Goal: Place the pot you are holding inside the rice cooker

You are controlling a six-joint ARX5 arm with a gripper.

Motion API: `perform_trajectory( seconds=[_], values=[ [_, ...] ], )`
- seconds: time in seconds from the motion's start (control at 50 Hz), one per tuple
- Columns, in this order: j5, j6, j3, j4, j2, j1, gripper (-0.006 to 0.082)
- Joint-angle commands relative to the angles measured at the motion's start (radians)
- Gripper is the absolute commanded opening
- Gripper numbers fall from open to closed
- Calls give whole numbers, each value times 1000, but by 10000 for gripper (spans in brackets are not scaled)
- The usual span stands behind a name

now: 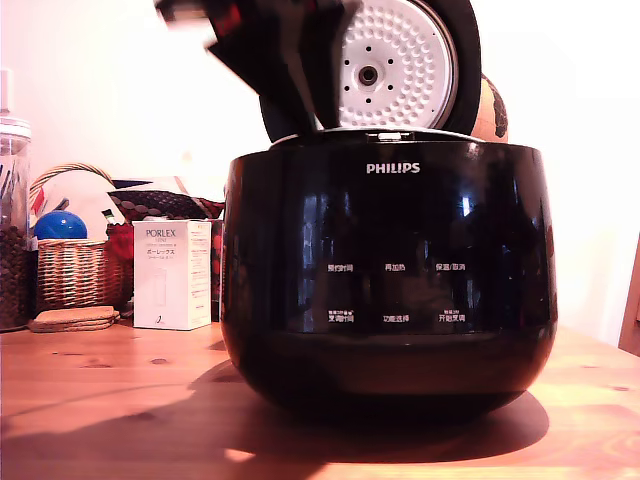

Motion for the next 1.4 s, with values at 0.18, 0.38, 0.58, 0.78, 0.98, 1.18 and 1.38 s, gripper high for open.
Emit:
perform_trajectory(
  seconds=[0.18,0.38,0.58,0.78,0.98,1.18,1.38],
  values=[
    [-20,-228,42,-130,-39,-3,177],
    [-75,-511,42,-143,-70,8,-19],
    [-143,-812,43,-91,-84,79,-19],
    [-180,-1085,43,2,-96,211,-19],
    [-165,-1214,43,176,-140,312,-19],
    [-153,-1227,43,288,-183,393,-19],
    [-134,-1226,43,327,-198,435,-19]
  ],
)
